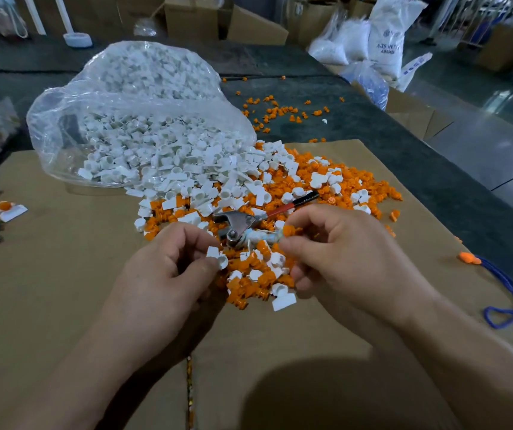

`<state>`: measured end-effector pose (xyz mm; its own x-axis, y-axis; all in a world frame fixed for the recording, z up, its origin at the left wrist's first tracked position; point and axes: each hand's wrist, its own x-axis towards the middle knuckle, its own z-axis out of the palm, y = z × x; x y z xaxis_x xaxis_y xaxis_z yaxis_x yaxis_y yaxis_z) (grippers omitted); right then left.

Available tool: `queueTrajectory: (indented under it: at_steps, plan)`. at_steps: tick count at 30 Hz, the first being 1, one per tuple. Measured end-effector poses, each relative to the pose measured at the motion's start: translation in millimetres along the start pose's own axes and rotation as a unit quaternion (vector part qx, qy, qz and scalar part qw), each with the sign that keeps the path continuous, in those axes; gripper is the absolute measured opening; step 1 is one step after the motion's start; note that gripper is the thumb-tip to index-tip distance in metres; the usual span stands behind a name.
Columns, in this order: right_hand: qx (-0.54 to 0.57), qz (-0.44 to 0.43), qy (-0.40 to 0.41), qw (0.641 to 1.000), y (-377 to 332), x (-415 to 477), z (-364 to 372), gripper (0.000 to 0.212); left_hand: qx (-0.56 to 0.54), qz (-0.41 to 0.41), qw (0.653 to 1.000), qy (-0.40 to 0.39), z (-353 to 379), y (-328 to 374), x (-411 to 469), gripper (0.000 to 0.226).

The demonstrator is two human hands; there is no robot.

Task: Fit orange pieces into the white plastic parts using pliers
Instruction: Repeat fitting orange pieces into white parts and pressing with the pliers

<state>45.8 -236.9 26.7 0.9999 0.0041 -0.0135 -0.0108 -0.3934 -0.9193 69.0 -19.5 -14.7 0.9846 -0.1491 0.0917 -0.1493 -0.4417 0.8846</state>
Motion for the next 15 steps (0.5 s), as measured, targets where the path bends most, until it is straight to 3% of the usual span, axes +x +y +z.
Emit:
queueTrajectory:
  at_steps: [8, 15]
  plan:
    - [0.121, 0.001, -0.010, 0.993, 12, 20, 7, 0.027, 0.020, -0.004, 1.000, 0.005, 3, 1, 3, 0.016]
    - [-0.067, -0.102, 0.025, 0.992, 18, 22, 1, 0.019, 0.008, 0.008, 1.000, 0.027, 7, 0, 6, 0.016]
